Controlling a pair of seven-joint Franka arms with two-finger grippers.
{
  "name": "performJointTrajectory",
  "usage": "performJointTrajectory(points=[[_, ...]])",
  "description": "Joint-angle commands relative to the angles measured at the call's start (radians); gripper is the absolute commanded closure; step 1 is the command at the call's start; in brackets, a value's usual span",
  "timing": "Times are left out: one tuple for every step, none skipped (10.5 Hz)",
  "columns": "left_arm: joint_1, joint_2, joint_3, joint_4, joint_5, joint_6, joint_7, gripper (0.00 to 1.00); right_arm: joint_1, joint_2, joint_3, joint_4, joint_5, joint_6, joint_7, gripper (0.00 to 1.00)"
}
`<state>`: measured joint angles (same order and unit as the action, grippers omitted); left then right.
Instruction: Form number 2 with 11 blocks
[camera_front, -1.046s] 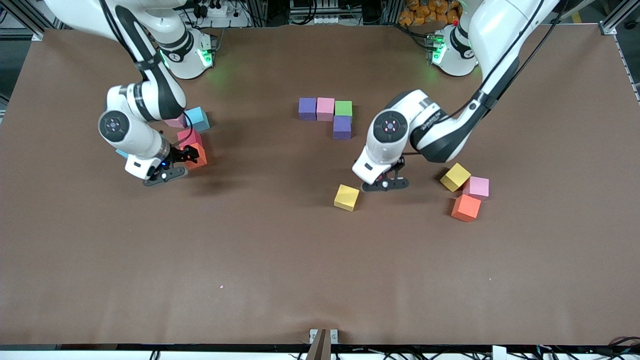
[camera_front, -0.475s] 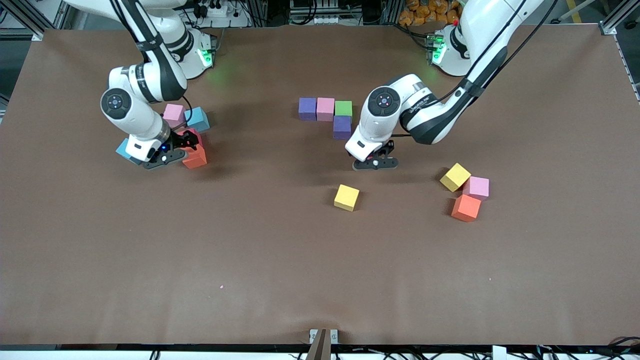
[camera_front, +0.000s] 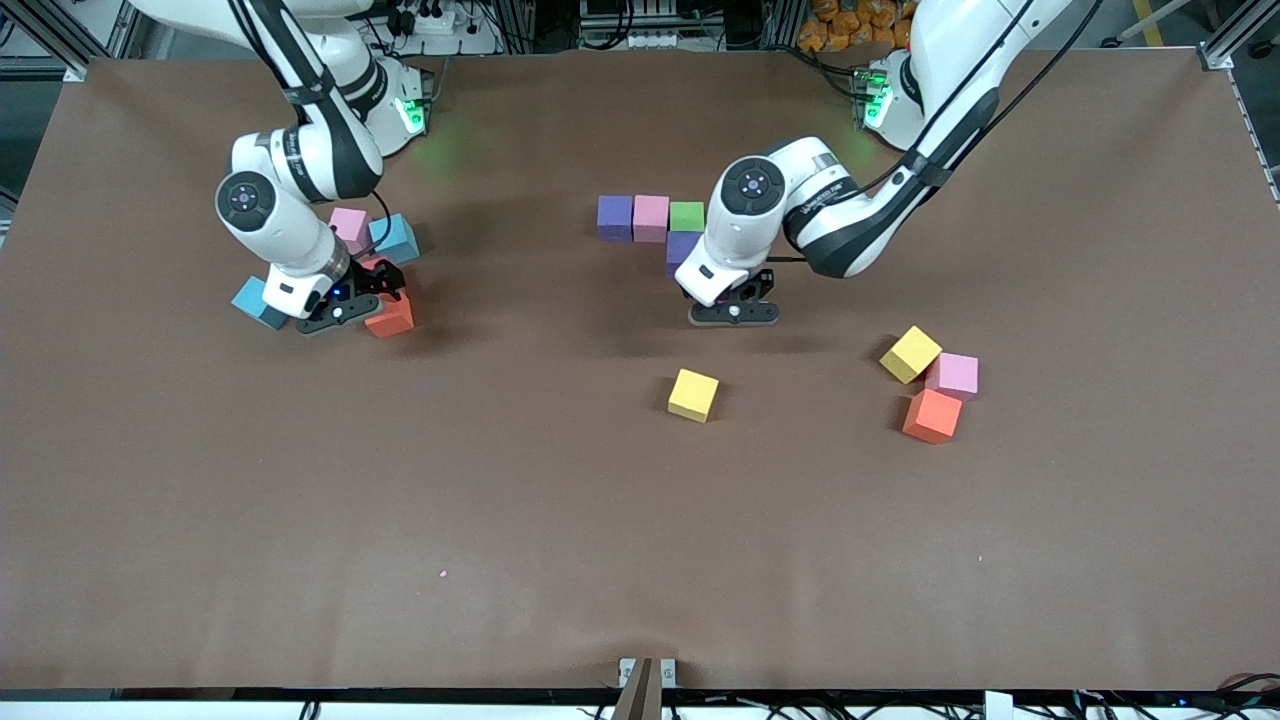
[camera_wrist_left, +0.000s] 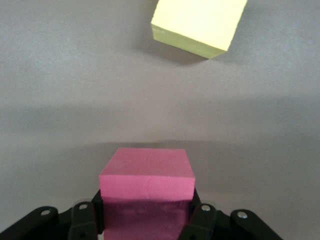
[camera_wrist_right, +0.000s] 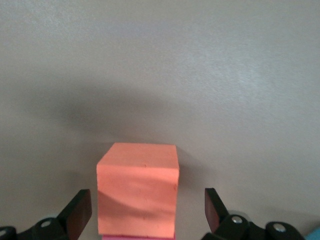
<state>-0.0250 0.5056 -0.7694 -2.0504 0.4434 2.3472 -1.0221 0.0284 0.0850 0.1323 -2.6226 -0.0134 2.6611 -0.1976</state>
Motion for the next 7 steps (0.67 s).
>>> performJointTrajectory(points=[[-0.012, 0.053, -0.001, 0.041, 0.075, 0.004, -0.03, 0.48, 0.004, 0.027, 0.001, -0.01, -0.003, 0.036, -0.002, 0.0], [-0.033, 0.069, 0.001, 0.061, 0.077, 0.004, -0.055, 0.48, 0.004, 0.033, 0.001, -0.01, -0.003, 0.037, -0.002, 0.0], [-0.056, 0.097, 0.004, 0.085, 0.077, 0.004, -0.079, 0.48, 0.004, 0.042, 0.0, -0.01, -0.003, 0.045, -0.002, 0.0], [-0.058, 0.106, 0.008, 0.087, 0.08, 0.004, -0.087, 0.48, 0.004, 0.051, 0.0, -0.01, -0.003, 0.052, -0.002, 0.0], [-0.056, 0.111, 0.01, 0.087, 0.08, 0.004, -0.11, 0.48, 0.004, 0.052, 0.001, -0.008, -0.003, 0.052, 0.0, 0.0], [-0.059, 0.122, 0.012, 0.088, 0.081, 0.004, -0.139, 0.48, 0.004, 0.055, 0.001, -0.008, -0.002, 0.052, 0.0, 0.0], [-0.065, 0.123, 0.013, 0.087, 0.083, 0.004, -0.139, 0.47, 0.004, 0.061, 0.001, -0.008, 0.001, 0.052, 0.0, 0.0]])
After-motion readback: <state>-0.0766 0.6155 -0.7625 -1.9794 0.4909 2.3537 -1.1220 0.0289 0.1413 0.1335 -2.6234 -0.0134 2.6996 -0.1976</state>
